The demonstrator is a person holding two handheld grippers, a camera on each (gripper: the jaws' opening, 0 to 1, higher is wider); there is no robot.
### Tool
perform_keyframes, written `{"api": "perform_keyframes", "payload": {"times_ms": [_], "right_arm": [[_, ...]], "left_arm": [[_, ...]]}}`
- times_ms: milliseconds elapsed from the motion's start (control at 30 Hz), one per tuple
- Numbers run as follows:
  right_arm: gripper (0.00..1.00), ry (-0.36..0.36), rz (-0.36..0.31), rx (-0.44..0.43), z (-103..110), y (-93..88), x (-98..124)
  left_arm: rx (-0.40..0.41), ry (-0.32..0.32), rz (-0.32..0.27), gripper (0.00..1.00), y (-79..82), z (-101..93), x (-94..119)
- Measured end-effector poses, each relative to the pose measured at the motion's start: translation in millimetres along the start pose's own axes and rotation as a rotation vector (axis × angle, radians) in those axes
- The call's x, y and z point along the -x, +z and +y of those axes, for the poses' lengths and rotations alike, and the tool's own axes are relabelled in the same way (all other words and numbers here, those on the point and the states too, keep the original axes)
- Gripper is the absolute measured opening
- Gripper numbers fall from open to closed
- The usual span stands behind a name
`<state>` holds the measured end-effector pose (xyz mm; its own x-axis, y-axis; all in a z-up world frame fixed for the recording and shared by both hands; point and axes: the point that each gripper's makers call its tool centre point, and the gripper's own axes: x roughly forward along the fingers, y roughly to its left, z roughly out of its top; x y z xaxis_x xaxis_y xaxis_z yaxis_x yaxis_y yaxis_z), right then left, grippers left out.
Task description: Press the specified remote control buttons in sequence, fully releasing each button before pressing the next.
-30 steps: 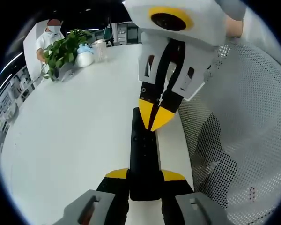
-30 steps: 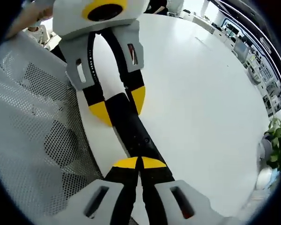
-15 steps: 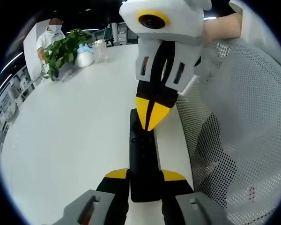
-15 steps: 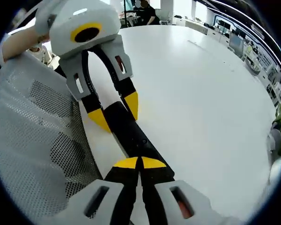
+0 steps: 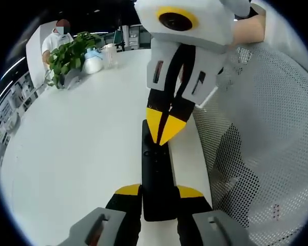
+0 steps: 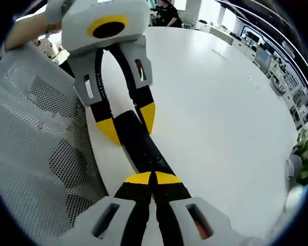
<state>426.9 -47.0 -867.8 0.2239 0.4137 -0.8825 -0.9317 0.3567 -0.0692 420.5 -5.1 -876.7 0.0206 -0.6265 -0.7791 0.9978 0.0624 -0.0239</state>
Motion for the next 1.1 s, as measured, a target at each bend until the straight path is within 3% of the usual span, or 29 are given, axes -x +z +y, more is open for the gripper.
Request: {"api": "perform_keyframes", "payload": {"times_ms": [100,433,767,1000,1100], "right_arm": [[0.0,-0.017,0.019,0.036,1,0.2,0],[0.0,0.0,0.121,0.019,-2,-1.0,-1],[0.0,-0.008,0.102,0.006,2,-3.9,0],[0.0,0.048,0.059,-0.166,0,-2.7,2],[0.0,0.01,0.054,-0.11,-8,0.8,2]], "left_arm": [[-0.002,-0.001,0.003,0.25,0.1,0.0,0],[-0.008,-0.001,0.0,0.25,0.5,0.2,-1],[-0.012,-0.002,0.0,0.25,0.5,0.1,0],[-0.009,0.0,-0.003,0.25,0.5,-0.5,0],[-0.01,-0.001,-0.002,0.25,0.4,-0.6,1]]}}
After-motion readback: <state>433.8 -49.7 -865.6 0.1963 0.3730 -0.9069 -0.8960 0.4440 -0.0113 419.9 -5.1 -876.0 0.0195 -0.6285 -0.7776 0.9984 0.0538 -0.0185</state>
